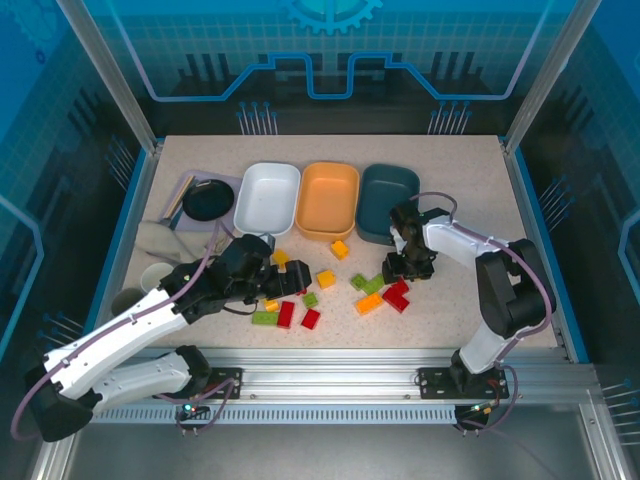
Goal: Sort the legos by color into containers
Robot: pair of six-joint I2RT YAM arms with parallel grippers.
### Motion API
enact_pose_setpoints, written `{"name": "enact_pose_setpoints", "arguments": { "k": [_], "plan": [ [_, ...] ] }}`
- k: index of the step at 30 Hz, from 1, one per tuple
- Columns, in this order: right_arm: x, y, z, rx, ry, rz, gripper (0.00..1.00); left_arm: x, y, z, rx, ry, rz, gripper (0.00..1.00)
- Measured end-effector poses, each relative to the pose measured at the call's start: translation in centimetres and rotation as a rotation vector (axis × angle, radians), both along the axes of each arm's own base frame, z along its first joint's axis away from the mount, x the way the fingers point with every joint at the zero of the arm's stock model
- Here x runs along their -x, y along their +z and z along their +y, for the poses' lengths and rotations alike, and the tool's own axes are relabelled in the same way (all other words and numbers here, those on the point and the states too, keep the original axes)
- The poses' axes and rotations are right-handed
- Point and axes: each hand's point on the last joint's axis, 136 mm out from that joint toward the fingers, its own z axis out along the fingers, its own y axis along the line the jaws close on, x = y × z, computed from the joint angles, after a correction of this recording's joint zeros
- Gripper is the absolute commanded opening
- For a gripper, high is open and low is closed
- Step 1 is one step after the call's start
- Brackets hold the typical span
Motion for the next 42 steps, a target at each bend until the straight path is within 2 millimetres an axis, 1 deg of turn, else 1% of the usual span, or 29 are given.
{"name": "enact_pose_setpoints", "arguments": {
  "k": [8, 18, 21, 25, 27, 29, 32, 36, 39, 42],
  "plan": [
    [-0.4, 0.4, 0.4, -0.013, 0.001, -0.015, 0.59, -0.1, -0.3, -0.4, -0.001, 0.000, 0.008, 0.98],
    [-0.4, -0.3, 0.2, 0.000, -0.005, 0.007, 0.51, -0.1, -0.2, -0.6, 0.005, -0.006, 0.005, 0.98],
    [-0.6, -0.4, -0.4, 0.005, -0.025, 0.005, 0.48, -0.1, -0.2, -0.6, 0.005, -0.006, 0.005, 0.98],
    [-1.3, -0.3, -2.1, 0.013, -0.081, 0.000, 0.46, -0.1, -0.2, -0.6, 0.005, -0.006, 0.004, 0.98],
    [-1.5, -0.1, -2.7, 0.020, -0.100, -0.009, 0.46, -0.1, -0.2, -0.7, 0.004, -0.006, 0.005, 0.98],
    [-1.5, 0.2, -3.1, 0.024, -0.106, -0.024, 0.50, -0.1, -0.3, -0.7, 0.002, -0.006, 0.007, 0.98],
    [-1.3, 1.2, -3.0, 0.013, -0.099, -0.057, 0.58, -0.2, -0.5, -0.8, -0.002, -0.006, 0.010, 0.98],
    [-1.2, 2.2, -2.7, -0.005, -0.098, -0.094, 0.63, -0.2, -0.5, -1.2, 0.002, -0.016, 0.008, 0.98],
    [-0.9, 1.6, -2.7, -0.004, -0.098, -0.078, 0.63, -0.2, -0.4, -1.7, 0.009, -0.026, 0.001, 0.99],
    [-0.4, 0.5, -2.8, 0.006, -0.097, -0.038, 0.59, -0.3, -0.3, -2.4, 0.020, -0.040, -0.008, 0.99]
  ]
}}
